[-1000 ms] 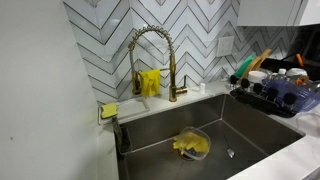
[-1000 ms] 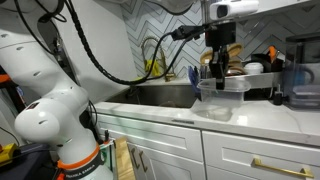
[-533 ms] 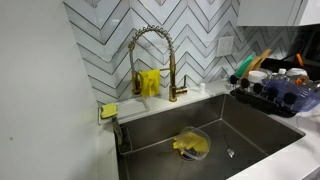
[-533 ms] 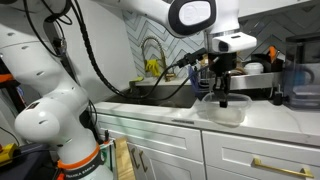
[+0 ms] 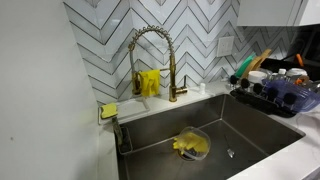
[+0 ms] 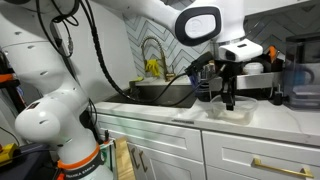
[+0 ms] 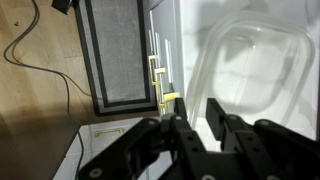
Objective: Remove the bowl from the dish rack, then put the blue lid on the bowl
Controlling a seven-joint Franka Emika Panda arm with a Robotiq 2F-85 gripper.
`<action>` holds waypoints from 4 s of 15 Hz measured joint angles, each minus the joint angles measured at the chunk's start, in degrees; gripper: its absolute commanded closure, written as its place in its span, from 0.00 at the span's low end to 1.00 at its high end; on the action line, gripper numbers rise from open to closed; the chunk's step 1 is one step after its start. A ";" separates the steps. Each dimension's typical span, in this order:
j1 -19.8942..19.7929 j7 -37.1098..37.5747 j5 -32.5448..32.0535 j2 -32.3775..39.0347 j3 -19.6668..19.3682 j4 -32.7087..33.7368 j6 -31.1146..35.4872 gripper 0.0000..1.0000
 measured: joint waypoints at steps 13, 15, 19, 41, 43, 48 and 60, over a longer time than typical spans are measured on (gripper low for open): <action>0.02 0.82 -0.01 -1.53 0.25 3.49 -1.18 0.00; 0.04 3.45 -0.61 -1.57 0.69 3.50 -1.17 0.00; 0.77 17.63 -6.46 -2.32 3.94 3.27 -3.26 0.00; 5.17 56.00 -3.66 -13.84 12.10 -3.12 -12.48 0.00; 5.44 56.36 -1.26 -15.24 12.11 -4.47 -12.48 0.06; 6.88 56.35 3.91 -16.93 12.38 -7.43 -9.93 0.55; 8.16 55.65 10.52 -16.56 12.55 -9.94 4.32 0.99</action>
